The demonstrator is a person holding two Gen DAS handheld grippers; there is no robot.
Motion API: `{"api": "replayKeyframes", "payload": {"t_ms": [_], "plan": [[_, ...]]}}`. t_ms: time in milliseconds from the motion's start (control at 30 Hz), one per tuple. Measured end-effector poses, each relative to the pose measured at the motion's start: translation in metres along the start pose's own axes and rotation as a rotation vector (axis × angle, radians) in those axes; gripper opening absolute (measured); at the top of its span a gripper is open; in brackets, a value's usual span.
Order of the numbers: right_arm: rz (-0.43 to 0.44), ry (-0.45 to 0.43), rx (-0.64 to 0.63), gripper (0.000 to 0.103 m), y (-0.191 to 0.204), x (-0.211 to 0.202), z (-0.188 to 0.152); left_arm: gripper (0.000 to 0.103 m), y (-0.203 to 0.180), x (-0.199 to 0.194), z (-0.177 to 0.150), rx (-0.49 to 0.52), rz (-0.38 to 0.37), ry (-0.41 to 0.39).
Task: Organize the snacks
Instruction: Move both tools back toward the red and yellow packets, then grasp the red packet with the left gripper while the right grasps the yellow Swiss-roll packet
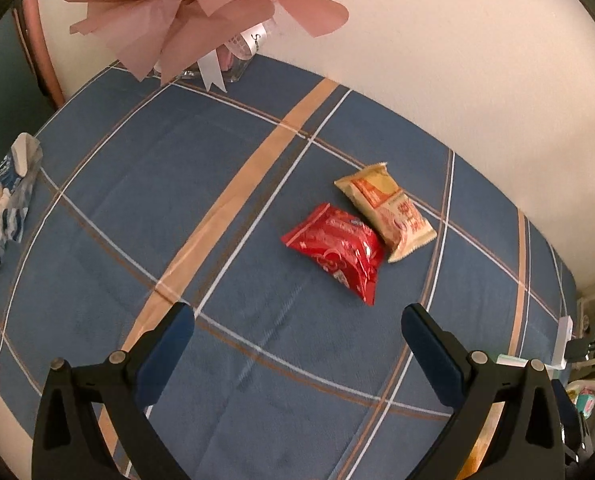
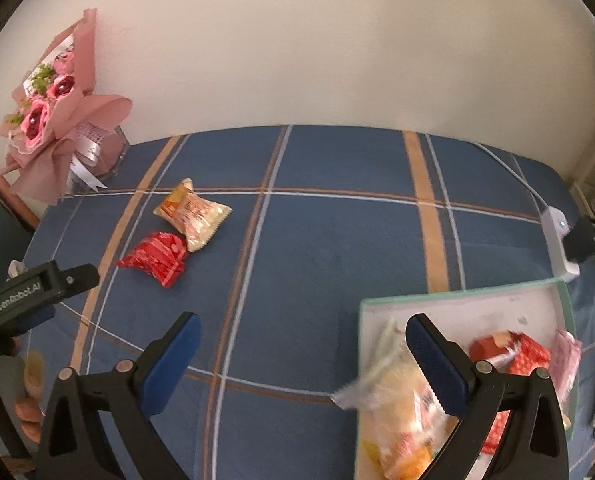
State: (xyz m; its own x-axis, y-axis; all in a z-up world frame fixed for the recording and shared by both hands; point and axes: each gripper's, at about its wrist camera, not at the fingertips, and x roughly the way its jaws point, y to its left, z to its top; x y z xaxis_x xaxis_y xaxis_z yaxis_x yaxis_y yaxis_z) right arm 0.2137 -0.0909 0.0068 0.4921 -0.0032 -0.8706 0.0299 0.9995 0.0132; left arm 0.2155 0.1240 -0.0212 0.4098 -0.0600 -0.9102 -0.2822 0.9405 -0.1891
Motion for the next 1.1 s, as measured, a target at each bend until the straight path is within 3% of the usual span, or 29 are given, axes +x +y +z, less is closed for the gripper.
{"api": "replayKeyframes", "payload": {"t_ms": [300,400,900,1100], "plan": [[0.06,0.029,-0.029,0.103,0.023,0.043,0.008,0.103,0.012,0.029,0.018,-0.027,-0.047,0.01],[0.075,0.04,-0.016,0.103,0.025,0.061,0.009,0.103,0.013,0.041,0.021,-0.041,-0.093,0.015],[0.06,0.068,-0.065,0.103,0.041,0.125,0.001,0.102,0.001,0.087,0.025,-0.051,-0.227,0.035],[0.039,0.074,-0.084,0.103,0.042,0.136,-0.002,0.08,-0.001,0.094,0.026,-0.056,-0.207,0.011]]}}
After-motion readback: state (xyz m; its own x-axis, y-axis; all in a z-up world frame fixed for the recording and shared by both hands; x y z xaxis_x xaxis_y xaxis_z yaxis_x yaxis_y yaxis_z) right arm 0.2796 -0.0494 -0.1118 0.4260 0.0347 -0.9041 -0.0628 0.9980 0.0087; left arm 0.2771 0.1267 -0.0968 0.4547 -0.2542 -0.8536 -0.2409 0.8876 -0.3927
